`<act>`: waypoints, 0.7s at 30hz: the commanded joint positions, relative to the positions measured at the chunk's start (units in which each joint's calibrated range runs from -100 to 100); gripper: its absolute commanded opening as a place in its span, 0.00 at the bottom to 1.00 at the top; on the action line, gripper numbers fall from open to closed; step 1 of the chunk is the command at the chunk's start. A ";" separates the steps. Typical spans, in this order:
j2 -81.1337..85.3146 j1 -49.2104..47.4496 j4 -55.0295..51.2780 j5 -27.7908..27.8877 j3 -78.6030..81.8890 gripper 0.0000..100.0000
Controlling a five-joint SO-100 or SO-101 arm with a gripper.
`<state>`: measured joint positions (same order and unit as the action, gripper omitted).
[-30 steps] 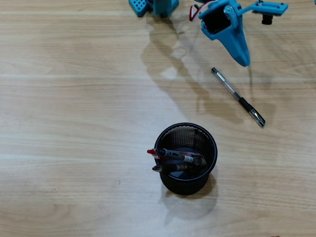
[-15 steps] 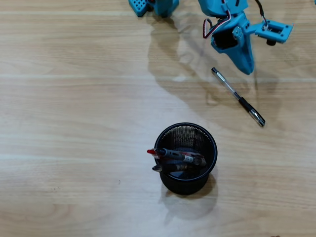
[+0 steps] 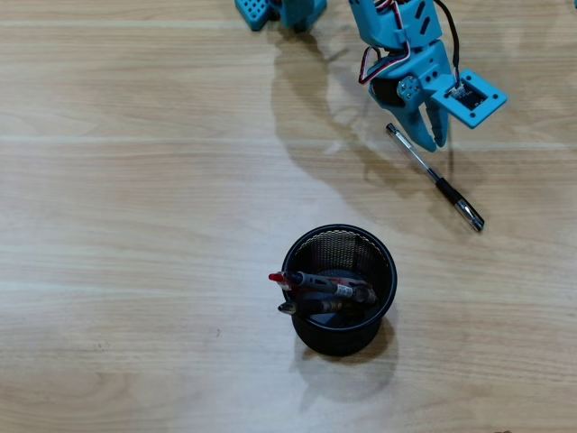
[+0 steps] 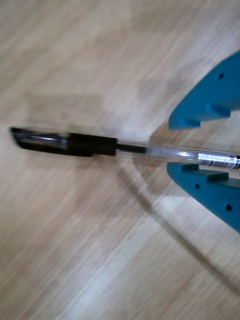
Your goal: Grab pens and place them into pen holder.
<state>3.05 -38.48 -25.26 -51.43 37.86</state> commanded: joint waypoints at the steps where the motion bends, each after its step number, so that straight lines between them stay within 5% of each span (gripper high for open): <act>1: -0.74 1.57 -6.21 -0.57 -5.37 0.14; 11: -8.64 1.66 -18.95 -0.62 -19.97 0.14; 21: -15.28 0.03 -20.41 -0.82 -27.09 0.14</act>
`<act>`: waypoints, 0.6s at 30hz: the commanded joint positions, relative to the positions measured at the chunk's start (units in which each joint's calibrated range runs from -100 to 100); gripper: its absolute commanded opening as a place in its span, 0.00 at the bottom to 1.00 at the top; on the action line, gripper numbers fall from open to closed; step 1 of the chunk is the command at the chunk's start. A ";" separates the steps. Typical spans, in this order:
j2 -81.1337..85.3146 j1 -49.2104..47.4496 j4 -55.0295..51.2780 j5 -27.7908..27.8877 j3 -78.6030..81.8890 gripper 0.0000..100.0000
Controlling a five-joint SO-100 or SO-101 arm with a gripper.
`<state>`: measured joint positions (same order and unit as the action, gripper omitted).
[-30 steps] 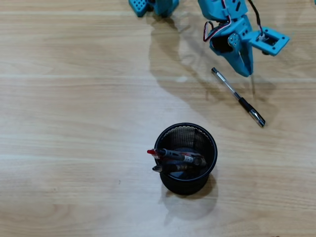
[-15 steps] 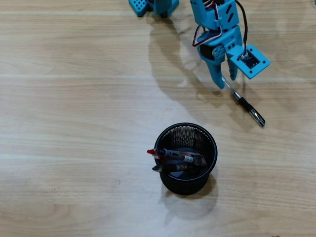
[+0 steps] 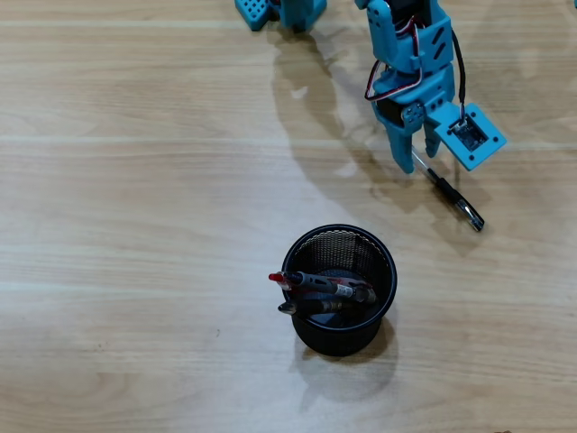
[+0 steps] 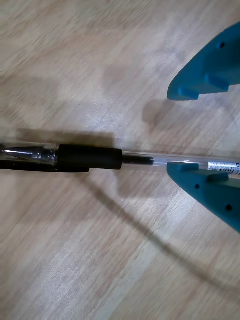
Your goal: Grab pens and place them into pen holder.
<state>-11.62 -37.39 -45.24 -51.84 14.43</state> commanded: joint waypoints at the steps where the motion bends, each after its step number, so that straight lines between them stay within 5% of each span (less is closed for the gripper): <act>1: -1.19 -1.05 -0.35 -1.06 -3.65 0.14; 18: -8.67 -2.23 0.34 -2.44 -3.74 0.14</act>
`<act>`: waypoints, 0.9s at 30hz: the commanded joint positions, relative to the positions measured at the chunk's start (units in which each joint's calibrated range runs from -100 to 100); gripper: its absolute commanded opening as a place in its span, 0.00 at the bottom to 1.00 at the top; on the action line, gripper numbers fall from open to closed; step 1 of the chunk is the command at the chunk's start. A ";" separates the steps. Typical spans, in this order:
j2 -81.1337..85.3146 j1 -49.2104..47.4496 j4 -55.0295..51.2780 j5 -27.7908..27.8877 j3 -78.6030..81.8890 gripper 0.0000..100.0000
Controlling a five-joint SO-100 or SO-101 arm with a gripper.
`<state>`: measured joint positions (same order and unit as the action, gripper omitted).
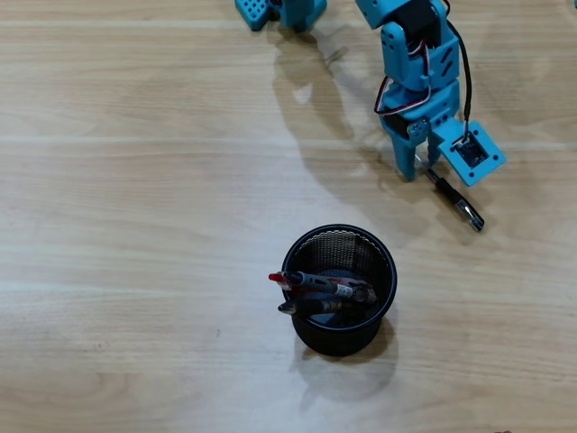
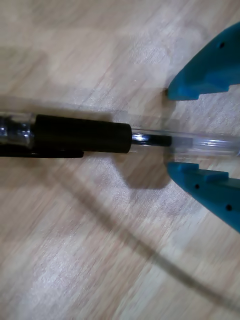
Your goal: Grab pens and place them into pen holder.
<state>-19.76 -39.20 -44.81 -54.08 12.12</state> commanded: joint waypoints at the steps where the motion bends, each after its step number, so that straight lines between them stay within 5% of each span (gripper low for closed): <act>1: -0.69 -0.43 -0.09 -0.20 -1.44 0.12; 5: -0.86 -0.25 -0.09 -0.20 -1.44 0.03; 18: 0.48 0.57 -1.38 0.15 -3.33 0.02; 27: 10.56 5.56 -22.47 0.15 -14.87 0.02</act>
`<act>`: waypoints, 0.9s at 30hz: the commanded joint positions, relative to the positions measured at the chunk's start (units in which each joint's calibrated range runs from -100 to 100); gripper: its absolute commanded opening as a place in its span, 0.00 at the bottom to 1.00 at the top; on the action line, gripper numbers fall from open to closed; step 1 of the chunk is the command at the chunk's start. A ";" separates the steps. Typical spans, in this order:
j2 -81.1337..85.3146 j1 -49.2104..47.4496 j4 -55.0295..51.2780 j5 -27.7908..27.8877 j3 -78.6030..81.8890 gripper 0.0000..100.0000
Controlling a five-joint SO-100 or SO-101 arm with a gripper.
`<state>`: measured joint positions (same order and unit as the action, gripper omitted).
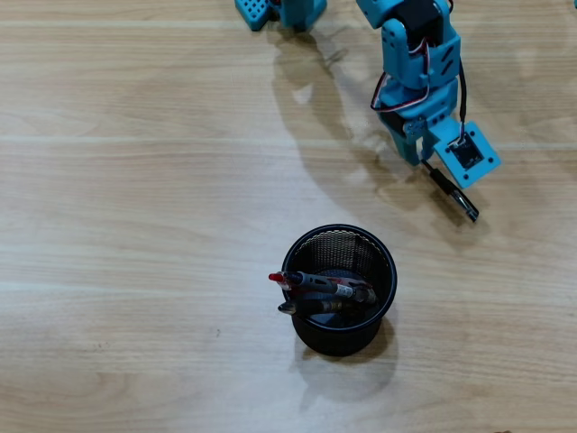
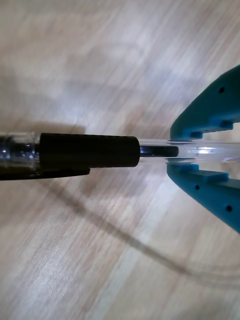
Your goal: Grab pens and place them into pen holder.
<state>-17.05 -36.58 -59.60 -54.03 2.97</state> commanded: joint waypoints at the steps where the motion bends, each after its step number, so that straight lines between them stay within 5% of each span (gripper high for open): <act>1: 9.28 3.58 -9.58 0.10 -5.99 0.02; 9: 25.24 7.67 -18.36 0.15 -1.40 0.02; 27: 43.13 13.39 -16.03 3.76 11.85 0.02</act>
<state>23.07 -23.41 -77.34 -51.38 15.14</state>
